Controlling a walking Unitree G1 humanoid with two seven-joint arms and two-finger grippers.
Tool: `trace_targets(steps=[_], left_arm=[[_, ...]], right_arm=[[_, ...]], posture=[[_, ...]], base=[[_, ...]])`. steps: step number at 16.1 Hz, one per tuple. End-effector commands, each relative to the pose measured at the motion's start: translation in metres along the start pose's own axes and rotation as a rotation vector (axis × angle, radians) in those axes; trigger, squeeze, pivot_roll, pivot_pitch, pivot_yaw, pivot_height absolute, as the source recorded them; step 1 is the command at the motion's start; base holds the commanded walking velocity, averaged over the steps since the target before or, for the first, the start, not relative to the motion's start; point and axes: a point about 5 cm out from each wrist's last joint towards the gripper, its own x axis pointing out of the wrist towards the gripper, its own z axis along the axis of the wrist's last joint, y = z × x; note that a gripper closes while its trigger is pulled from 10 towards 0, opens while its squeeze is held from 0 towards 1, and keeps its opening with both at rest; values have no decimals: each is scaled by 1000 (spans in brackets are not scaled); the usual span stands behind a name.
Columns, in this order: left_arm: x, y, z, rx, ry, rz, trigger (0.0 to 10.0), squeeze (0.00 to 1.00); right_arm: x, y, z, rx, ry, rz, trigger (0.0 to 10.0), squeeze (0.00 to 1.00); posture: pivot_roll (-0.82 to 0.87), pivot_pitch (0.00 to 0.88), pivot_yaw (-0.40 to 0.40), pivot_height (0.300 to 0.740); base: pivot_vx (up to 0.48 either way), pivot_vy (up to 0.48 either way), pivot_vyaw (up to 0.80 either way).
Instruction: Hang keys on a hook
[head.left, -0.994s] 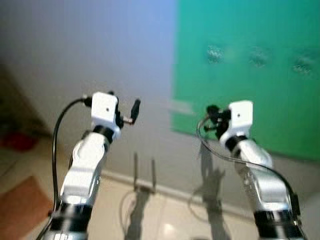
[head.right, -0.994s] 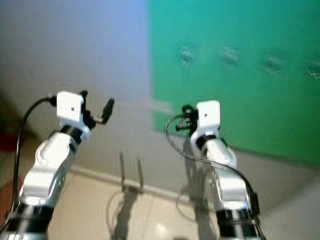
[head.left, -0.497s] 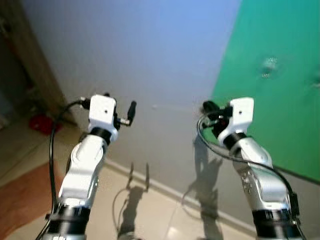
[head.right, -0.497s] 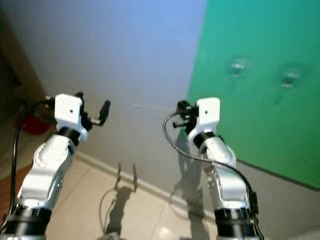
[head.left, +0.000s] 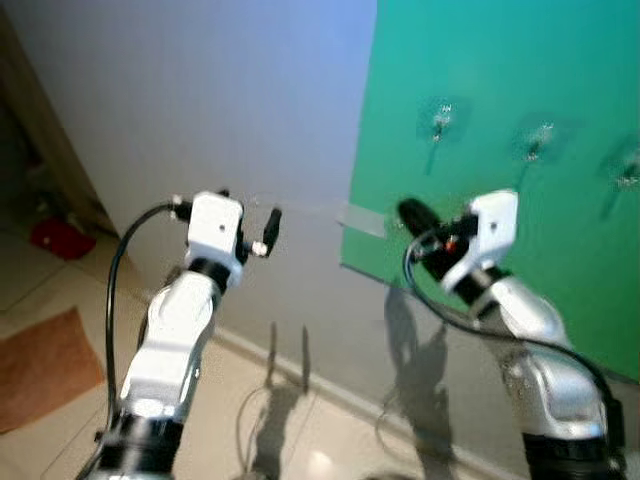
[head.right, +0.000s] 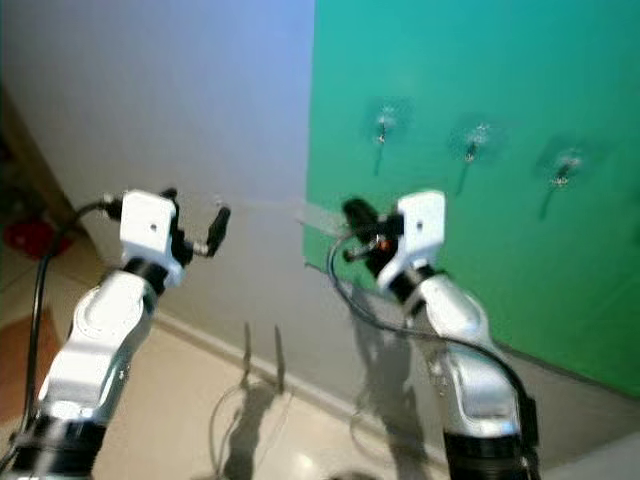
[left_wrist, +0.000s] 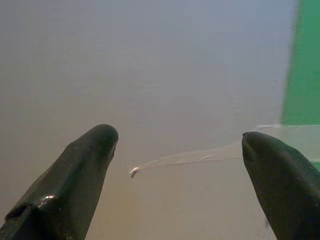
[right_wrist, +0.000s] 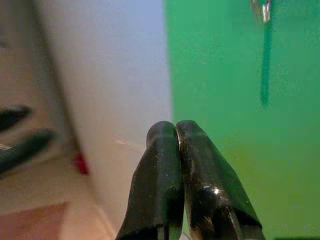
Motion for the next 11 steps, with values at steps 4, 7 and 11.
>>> trace_targets(steps=[4, 7, 11], left_arm=[[2, -14, 5, 21, -21, -85, 10000, 0], [-1, -17, 15, 14, -74, -171, 10000, 0], [-6, -27, 25, 8, -99, -349, 10000, 0]], right_arm=[[1, 14, 24, 23, -54, 164, 10000, 0], [12, 19, 44, 56, -118, 211, 10000, 0], [28, 9, 58, 94, -181, 118, 10000, 0]], posture=[[-87, 0, 8, 718], [-72, 0, -5, 718], [-61, 0, -5, 718]], base=[[0, 0, 0], [0, 0, 0], [0, 0, 0]])
